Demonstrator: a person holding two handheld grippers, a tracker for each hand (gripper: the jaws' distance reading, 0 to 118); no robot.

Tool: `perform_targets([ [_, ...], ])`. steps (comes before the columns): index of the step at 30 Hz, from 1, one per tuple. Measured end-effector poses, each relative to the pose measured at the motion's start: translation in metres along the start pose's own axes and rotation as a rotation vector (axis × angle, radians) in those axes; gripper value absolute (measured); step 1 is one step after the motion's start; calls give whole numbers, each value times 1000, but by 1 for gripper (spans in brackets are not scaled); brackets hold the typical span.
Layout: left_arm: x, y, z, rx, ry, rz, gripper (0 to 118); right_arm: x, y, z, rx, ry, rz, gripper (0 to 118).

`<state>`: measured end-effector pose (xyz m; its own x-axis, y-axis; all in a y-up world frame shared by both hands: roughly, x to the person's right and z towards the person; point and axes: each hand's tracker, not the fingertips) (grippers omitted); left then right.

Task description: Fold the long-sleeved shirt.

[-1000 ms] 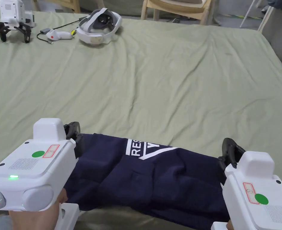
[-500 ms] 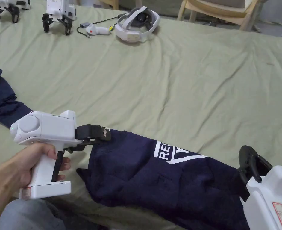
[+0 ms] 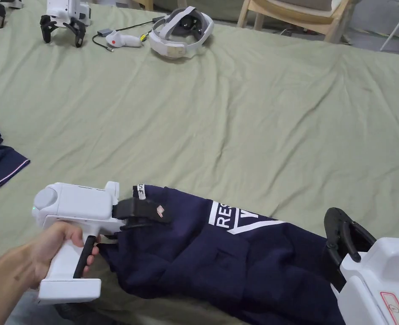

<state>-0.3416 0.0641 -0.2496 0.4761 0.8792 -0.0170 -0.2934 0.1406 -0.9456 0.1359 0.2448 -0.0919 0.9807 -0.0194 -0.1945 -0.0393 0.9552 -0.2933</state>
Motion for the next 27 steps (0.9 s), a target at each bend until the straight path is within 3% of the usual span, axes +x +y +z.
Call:
perform_targets([
  [1,-2,6,-3,-21,62,-16,17,1,-1,0,-2,-1,-2,0],
  [3,12,-27,-24,1,224,-54,16,2,-1,1,-5,-4,-12,0],
  [5,11,-24,-14,19,77,18,15,5,-2,2,-6,-8,-17,0],
  [10,39,-40,28,107,164,-74,14,6,-3,2,-3,-27,14,0],
  [21,61,-26,197,389,443,-1,14,3,-19,-11,-38,-10,-7,0],
  [24,87,-33,190,357,453,-39,14,3,-22,-16,-47,-6,-16,0],
  [27,126,-43,155,329,373,-71,14,4,-24,-18,-54,-2,-22,0],
])
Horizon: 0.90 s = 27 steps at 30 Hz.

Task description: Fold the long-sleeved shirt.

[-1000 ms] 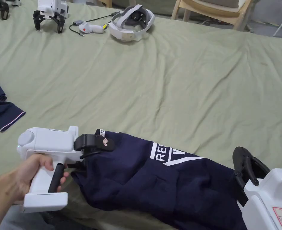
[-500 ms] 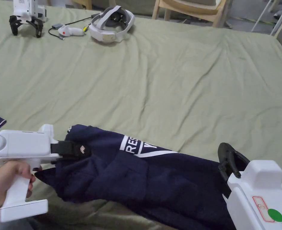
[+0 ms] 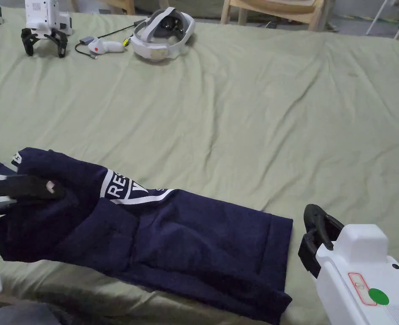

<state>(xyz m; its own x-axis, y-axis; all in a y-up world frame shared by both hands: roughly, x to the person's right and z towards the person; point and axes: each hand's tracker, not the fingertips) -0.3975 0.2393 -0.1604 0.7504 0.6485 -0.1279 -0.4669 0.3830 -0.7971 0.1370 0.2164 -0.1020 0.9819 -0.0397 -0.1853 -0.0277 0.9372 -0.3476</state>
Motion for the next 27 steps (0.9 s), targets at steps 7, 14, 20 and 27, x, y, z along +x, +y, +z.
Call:
perform_targets([
  [7,120,-58,-92,-120,-136,-116,14,12,-1,5,-5,-25,-16,0],
  [14,177,-129,-230,-268,-17,-232,14,36,-2,16,-1,-80,-35,0],
  [20,199,-142,-239,-276,-119,-217,77,54,-2,23,3,-118,-51,0],
  [27,156,-106,-152,-101,-240,-101,109,62,-8,24,-1,-127,-84,0],
])
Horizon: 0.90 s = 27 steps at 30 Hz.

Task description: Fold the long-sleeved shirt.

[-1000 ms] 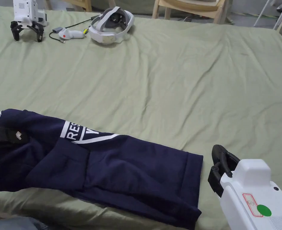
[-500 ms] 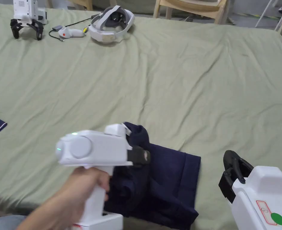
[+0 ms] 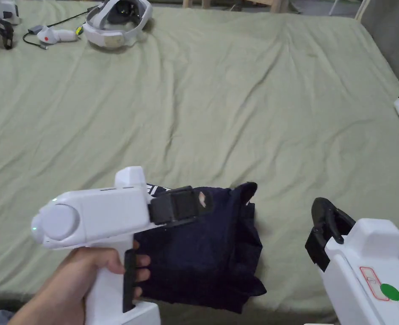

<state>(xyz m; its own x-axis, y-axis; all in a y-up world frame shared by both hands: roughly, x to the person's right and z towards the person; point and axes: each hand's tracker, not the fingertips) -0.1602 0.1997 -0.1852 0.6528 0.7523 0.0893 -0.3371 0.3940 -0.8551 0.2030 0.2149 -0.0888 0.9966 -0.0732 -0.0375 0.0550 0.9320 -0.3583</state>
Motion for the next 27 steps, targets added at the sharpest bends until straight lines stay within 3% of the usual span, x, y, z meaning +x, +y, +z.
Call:
perform_targets([
  [1,-10,3,1,-15,25,20,105,0,-1,0,-1,0,-5,0],
  [2,-24,5,1,-48,37,43,90,0,-2,1,0,1,-8,0],
  [4,-44,0,-16,-96,54,124,40,1,-3,2,-2,4,-13,0],
  [6,-50,-14,-49,-175,64,102,32,1,-4,2,-3,3,-20,0],
  [8,-46,-26,-79,-266,41,95,12,2,-4,2,-8,6,-30,0],
  [10,-38,-33,-109,-272,24,94,5,2,-4,4,-10,2,-22,0],
  [15,2,-46,-147,-345,-48,76,4,2,1,4,-14,11,-11,0],
  [17,16,-44,-133,-327,-61,-26,3,0,6,3,-16,24,-12,0],
  [20,24,-26,-74,-197,-132,-50,3,-6,15,-2,-8,76,-10,0],
  [24,3,4,27,-4,-73,-82,3,-21,22,-31,-139,384,-127,0],
  [27,-35,23,87,100,24,-26,3,-36,4,-78,-409,615,-328,0],
])
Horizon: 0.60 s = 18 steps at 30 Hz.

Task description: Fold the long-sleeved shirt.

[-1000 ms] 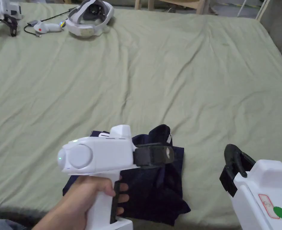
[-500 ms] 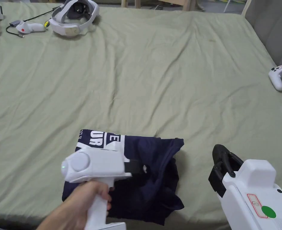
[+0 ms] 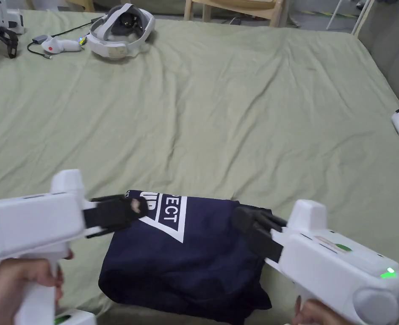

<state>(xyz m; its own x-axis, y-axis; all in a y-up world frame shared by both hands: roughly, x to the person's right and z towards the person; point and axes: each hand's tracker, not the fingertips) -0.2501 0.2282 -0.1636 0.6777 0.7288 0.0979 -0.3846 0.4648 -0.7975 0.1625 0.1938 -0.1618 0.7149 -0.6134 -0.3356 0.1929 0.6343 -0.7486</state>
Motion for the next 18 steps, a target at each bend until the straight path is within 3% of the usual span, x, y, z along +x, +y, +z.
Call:
perform_targets([
  [2,-28,8,14,14,33,59,3,24,-10,-36,-151,93,-130,0],
  [6,-70,14,17,-55,-33,150,4,82,-41,-81,-430,-56,-243,0],
  [7,-78,13,15,-64,-16,169,6,95,-45,-79,-412,-20,-318,0],
  [8,-83,13,11,-75,0,165,12,102,-43,-74,-354,81,-419,0],
  [9,-89,13,7,-112,3,152,29,104,-43,-70,-354,71,-452,0],
  [10,-93,12,-1,-134,10,158,70,101,-40,-68,-357,26,-391,0],
  [11,-101,13,-9,-164,23,137,97,100,-36,-67,-360,12,-344,0],
  [12,-106,12,-20,-207,7,160,112,98,-34,-68,-370,15,-333,0],
  [15,-116,4,-47,-228,-169,234,110,90,-32,-68,-379,-3,-307,0],
  [18,-120,-6,-76,-257,-224,308,110,88,-33,-68,-371,-3,-292,0],
])
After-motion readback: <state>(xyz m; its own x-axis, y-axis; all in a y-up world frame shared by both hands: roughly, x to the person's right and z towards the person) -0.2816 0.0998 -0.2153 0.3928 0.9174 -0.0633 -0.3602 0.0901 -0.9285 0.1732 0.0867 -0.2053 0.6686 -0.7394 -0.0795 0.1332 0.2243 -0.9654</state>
